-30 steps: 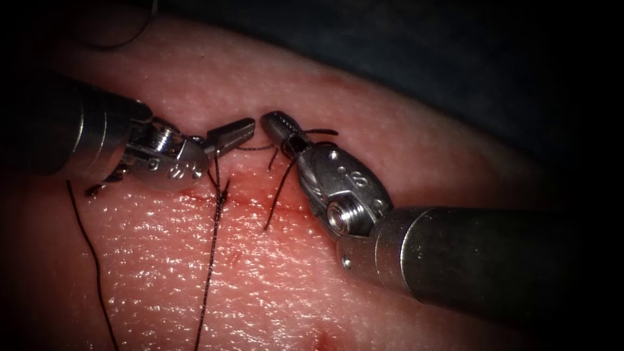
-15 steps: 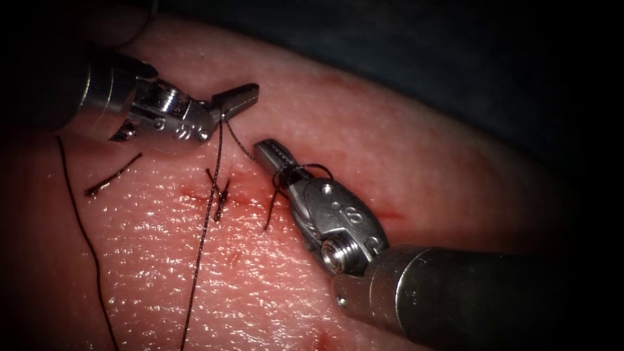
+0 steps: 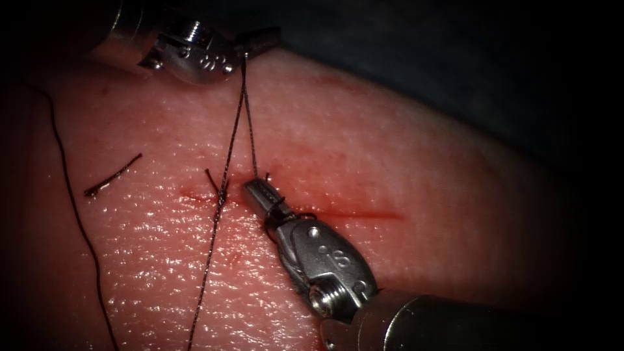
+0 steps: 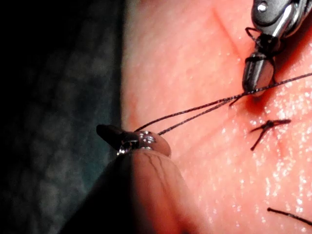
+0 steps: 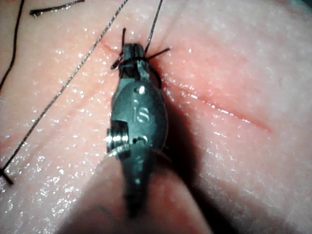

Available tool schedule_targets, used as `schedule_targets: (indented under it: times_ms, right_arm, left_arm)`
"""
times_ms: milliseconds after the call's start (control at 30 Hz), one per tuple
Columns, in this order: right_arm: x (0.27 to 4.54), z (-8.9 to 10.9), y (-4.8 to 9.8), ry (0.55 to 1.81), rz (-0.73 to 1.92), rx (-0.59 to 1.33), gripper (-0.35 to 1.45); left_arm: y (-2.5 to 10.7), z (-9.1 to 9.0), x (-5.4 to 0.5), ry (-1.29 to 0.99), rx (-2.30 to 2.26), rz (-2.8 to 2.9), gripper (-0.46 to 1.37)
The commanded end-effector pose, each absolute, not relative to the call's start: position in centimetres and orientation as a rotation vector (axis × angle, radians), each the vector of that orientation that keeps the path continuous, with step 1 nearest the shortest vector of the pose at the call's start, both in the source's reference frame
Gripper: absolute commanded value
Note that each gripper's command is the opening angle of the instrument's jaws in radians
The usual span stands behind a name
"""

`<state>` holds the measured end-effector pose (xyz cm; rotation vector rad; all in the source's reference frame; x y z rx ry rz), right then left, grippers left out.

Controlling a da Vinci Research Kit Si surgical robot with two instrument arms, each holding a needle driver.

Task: Wound Closure
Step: Tension the knot by pulling up with the left tool and down with the right tool.

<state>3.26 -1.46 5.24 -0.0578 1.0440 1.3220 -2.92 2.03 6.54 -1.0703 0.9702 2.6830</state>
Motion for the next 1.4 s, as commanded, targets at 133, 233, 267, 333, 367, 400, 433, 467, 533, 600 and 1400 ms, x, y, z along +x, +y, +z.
schedule_targets:
  times_ms: [133,233,267,333,367,400,433,467,533,600,1400]
  right_arm:
    - [3.25,5.3,-1.6,1.033,1.311,-0.057,-0.35]
    - [3.23,5.3,-1.6,1.025,1.307,-0.057,-0.35]
    - [3.23,5.3,-1.6,1.026,1.306,-0.058,-0.35]
    - [3.21,5.3,-1.7,1.027,1.304,-0.062,-0.35]
    - [3.21,5.3,-1.7,1.028,1.303,-0.062,-0.35]
    - [3.2,5.3,-1.7,1.029,1.302,-0.062,-0.35]
    - [3.2,5.3,-1.7,1.03,1.301,-0.062,-0.35]
    - [3.2,5.3,-1.7,1.03,1.301,-0.063,-0.35]
    - [3.19,5.2,-1.8,1.032,1.299,-0.064,-0.35]
    - [3.18,5.2,-1.8,1.034,1.297,-0.069,-0.35]
    - [3.18,4.9,-2.3,1.028,1.29,0.07,-0.35]
  left_arm:
    - [2.3,6.5,-2.95,0.996,-1.103,2.625,-0.35]
    - [2.4,6.5,-2.97,1.002,-1.107,2.61,-0.35]
    - [2.5,6.5,-2.98,1.016,-1.103,2.608,-0.35]
    - [2.6,6.5,-2.99,1.027,-1.102,2.608,-0.35]
    - [2.7,6.4,-2.99,1.025,-1.101,2.602,-0.35]
    - [2.8,6.4,-2.99,1.019,-1.102,2.611,-0.35]
    - [2.9,6.4,-2.99,1.02,-1.103,2.608,-0.35]
    - [2.9,6.4,-2.99,1.027,-1.101,2.607,-0.35]
    - [3.0,6.3,-2.99,1.037,-1.101,2.597,-0.35]
    - [3.2,6.3,-2.99,1.048,-1.106,2.582,-0.35]
    - [4.1,6.1,-2.99,1.113,-1.096,2.626,-0.35]
